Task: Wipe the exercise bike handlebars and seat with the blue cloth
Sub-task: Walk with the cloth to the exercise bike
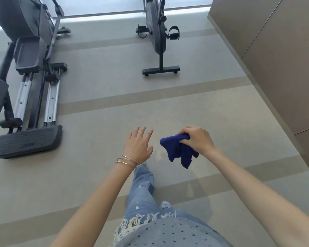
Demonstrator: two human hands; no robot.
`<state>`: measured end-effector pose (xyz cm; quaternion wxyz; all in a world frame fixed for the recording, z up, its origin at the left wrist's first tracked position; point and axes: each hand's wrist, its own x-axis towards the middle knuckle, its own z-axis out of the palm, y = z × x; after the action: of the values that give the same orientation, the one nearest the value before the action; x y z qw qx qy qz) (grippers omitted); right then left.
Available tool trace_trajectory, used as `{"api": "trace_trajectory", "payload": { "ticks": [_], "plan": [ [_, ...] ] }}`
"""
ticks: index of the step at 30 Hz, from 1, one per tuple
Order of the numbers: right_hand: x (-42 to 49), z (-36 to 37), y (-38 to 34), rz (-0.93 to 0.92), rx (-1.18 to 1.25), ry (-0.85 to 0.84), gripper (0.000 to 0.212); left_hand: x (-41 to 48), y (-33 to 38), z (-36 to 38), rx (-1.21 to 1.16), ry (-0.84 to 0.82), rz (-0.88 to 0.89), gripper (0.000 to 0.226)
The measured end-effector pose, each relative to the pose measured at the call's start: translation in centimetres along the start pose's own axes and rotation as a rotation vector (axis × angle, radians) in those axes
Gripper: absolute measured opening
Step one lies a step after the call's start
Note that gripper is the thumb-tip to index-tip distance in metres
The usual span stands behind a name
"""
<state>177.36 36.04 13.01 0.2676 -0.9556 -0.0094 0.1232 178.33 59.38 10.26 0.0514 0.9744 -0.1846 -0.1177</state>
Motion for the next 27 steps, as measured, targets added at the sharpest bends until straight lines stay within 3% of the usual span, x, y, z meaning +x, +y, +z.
{"api": "trace_trajectory", "payload": {
  "ticks": [12, 27],
  "plan": [
    [20.4, -2.9, -5.5, -0.013, -0.010, 0.104, 0.016, 17.6, -11.5, -6.6, 0.034, -0.016, 0.069, 0.066],
    [41.1, -4.7, -9.1, -0.081, -0.074, 0.008, 0.016, 33.4, -22.3, -9.8, 0.015, -0.019, -0.009, 0.067]
  ]
}}
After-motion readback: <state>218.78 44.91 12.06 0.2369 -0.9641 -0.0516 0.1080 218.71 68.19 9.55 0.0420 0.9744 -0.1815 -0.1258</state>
